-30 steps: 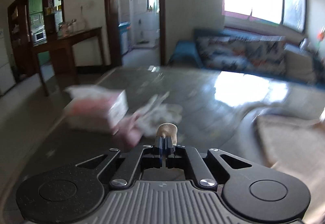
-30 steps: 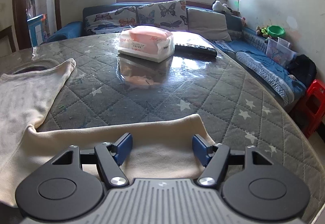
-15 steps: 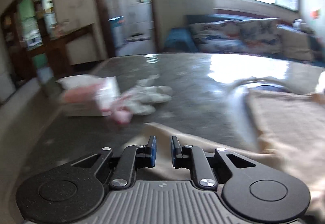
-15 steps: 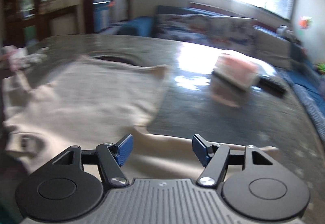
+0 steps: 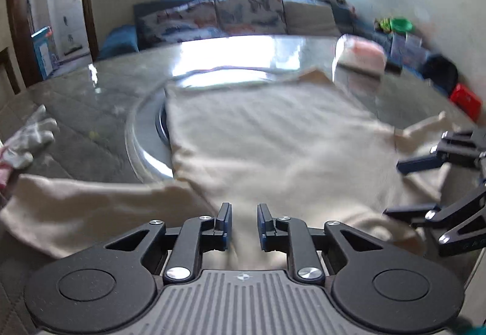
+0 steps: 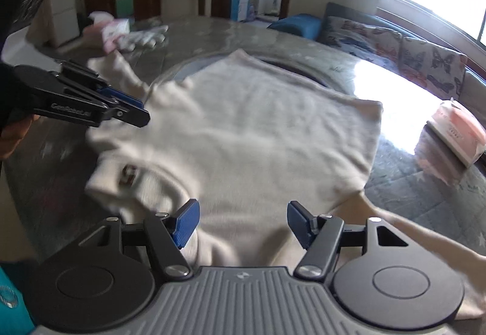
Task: Fold clothes
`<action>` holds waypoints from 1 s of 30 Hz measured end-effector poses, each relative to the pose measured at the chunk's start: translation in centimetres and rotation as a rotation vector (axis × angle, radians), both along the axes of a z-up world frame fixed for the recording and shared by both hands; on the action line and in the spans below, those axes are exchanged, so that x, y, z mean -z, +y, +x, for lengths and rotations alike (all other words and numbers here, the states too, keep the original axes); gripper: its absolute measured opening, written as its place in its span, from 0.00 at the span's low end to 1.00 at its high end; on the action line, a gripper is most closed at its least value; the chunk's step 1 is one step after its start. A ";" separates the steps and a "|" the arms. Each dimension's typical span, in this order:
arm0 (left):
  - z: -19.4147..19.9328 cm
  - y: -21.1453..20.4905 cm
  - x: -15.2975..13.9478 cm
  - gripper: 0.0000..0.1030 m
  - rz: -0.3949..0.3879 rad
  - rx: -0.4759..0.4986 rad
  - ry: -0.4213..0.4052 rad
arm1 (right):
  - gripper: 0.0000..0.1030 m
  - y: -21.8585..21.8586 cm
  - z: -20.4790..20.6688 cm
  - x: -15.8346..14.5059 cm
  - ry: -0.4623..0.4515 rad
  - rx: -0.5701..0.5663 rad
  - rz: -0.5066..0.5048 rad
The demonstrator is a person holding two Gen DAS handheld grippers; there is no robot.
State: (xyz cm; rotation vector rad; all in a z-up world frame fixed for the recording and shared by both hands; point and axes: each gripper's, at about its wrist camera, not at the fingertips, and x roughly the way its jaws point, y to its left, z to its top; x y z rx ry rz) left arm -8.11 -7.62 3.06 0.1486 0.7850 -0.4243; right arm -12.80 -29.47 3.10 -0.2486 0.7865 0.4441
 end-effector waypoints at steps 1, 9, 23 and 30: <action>0.0 0.0 0.1 0.21 0.000 0.005 0.004 | 0.64 0.1 -0.2 0.1 0.005 -0.007 -0.003; 2.3 0.1 -0.9 0.34 -0.055 0.001 0.043 | 0.64 -1.7 0.2 -1.2 -0.001 0.062 0.044; 5.4 -0.6 0.2 0.40 -0.046 -0.047 0.065 | 0.64 -4.2 -1.9 1.2 -0.020 0.179 0.091; 5.0 -0.9 -0.1 0.42 0.002 -0.095 0.052 | 0.64 -4.5 -3.2 1.4 -0.045 0.187 0.121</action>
